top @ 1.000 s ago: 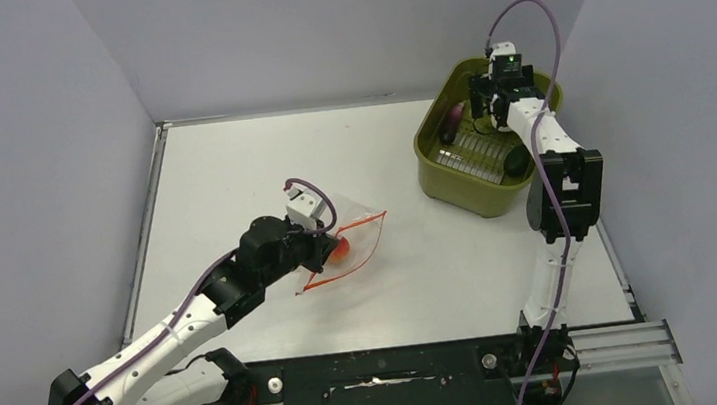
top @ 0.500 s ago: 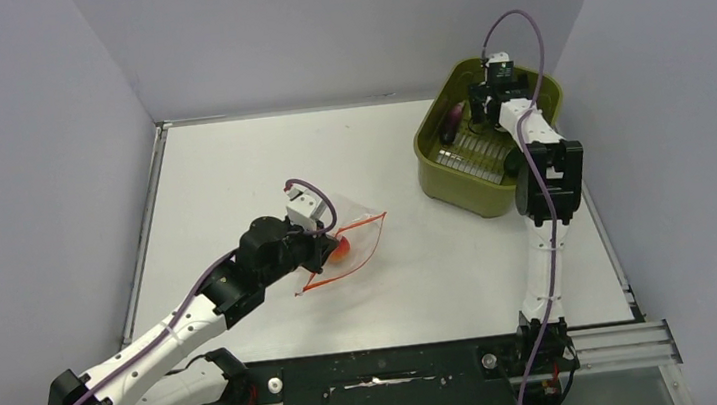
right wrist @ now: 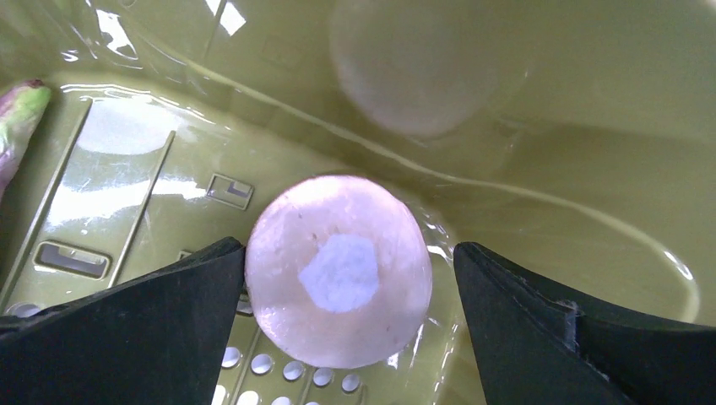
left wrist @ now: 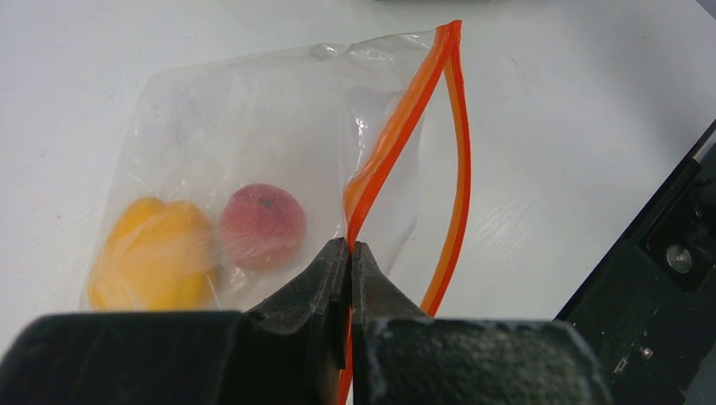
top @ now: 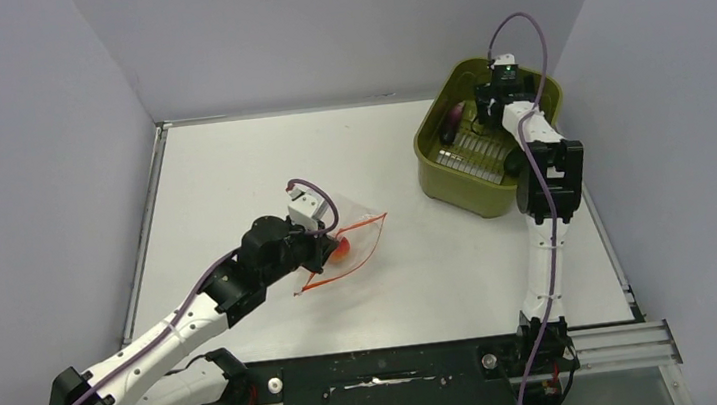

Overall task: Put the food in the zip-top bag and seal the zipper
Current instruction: Pick up the fake vegetable from the bin.

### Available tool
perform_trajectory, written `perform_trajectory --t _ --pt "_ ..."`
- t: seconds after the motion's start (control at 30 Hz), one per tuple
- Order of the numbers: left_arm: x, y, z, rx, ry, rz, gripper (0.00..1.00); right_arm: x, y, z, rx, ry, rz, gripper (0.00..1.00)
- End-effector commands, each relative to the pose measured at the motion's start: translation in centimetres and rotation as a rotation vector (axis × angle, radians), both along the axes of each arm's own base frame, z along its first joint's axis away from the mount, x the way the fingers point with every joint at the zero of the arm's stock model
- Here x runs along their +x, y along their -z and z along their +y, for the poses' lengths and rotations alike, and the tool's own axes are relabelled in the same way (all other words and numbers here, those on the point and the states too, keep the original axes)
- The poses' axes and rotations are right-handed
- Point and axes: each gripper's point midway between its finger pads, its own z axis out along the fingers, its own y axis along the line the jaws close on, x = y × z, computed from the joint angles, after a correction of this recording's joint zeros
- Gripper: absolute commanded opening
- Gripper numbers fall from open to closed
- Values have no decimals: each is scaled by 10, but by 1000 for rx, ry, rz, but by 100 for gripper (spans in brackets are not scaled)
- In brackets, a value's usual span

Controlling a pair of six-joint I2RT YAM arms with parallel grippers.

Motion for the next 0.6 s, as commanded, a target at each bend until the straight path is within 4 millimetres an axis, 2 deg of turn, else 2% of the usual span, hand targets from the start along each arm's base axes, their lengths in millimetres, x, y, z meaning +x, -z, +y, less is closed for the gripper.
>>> perform_trajectory --t 0.0,0.43,0.57 --pt "7 -19 -5 -26 8 -50 0 14 -4 -11 -18 20 -63 98" --pt "10 -12 -8 -14 12 -33 0 15 11 -13 72 1 -61 100" --pt "10 -12 -8 -14 9 -34 0 15 11 -11 84 -15 -63 93"
